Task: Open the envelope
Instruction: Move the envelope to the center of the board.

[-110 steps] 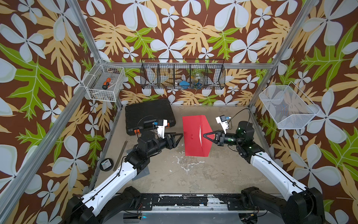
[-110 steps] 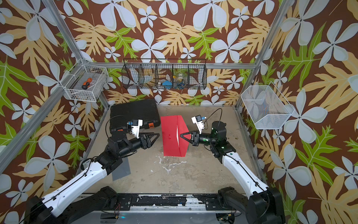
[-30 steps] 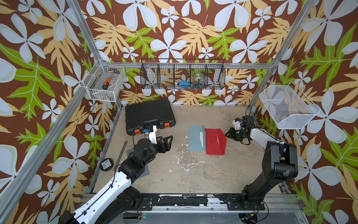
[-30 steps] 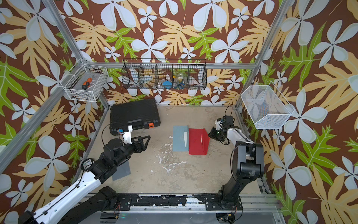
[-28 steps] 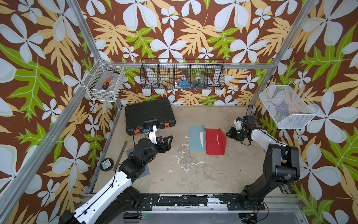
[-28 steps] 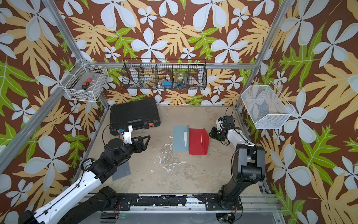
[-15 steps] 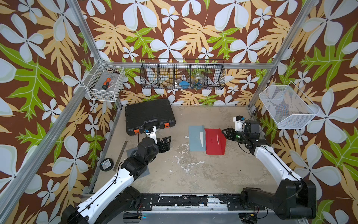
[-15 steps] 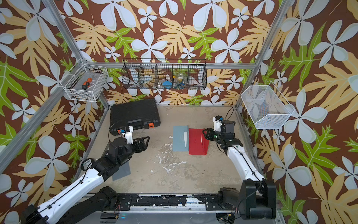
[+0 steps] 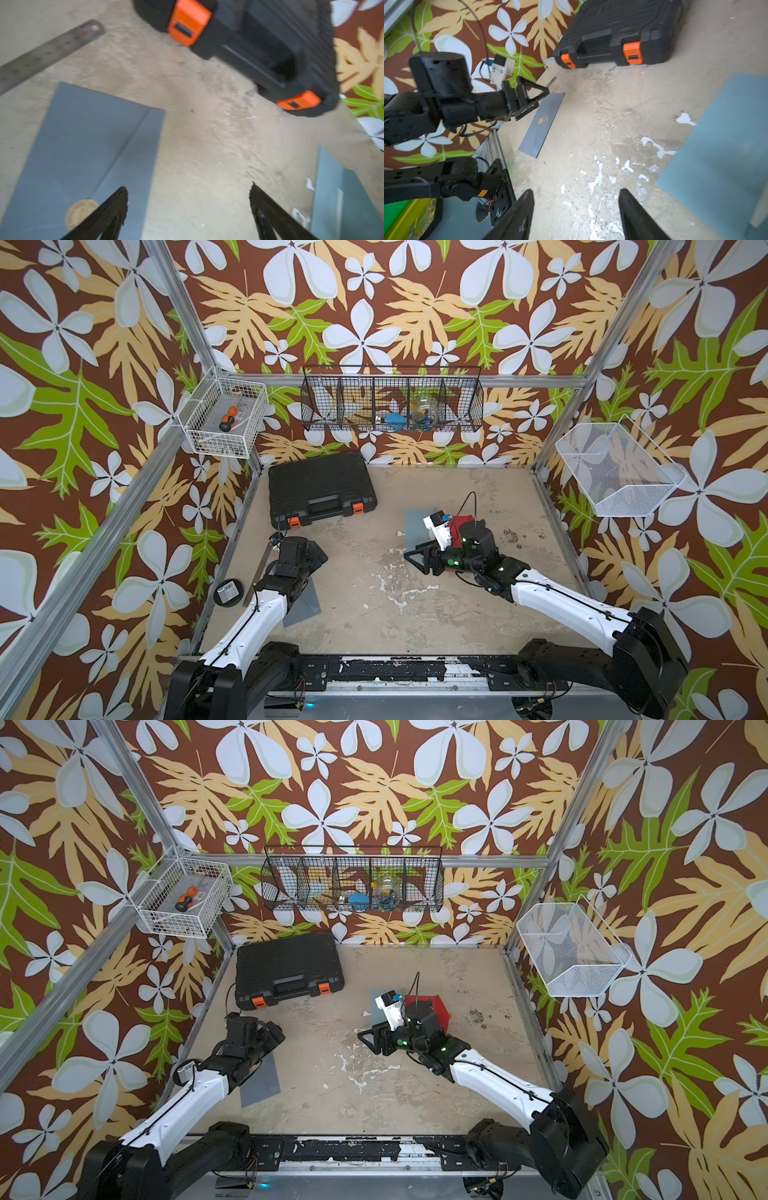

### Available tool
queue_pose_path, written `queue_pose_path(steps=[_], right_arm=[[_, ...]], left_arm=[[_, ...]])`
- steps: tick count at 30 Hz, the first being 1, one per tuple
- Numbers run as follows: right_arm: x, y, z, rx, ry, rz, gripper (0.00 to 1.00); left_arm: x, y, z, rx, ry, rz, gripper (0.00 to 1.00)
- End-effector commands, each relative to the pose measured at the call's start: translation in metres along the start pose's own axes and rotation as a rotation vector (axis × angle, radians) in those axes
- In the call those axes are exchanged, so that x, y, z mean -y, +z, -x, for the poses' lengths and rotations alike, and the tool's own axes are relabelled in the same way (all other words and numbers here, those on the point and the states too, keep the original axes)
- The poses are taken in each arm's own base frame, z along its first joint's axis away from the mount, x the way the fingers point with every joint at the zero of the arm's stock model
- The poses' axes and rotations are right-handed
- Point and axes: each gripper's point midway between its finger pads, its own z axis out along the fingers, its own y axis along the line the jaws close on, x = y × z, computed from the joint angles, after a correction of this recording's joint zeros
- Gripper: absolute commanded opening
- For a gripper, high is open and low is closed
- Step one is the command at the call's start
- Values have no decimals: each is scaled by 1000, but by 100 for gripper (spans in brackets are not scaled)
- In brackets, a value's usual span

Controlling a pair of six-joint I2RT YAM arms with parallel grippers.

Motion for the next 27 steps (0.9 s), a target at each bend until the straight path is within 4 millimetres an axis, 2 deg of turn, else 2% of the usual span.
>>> queue_pose_path(steps=[1, 5, 16, 27], right_arm=[[-6, 10, 5, 11, -39, 0, 74], [-7, 16, 0, -9, -21, 15, 77], [-2, 20, -8, -38, -3, 7, 78], [-1, 24, -13, -60, 10, 16, 78]], left_arm=[[1, 4, -2, -19, -13, -22, 93], [-10, 8, 1, -12, -23, 12, 94], [-39, 16, -20, -76, -150, 128, 95], [-47, 24, -26, -89, -125, 163, 97]])
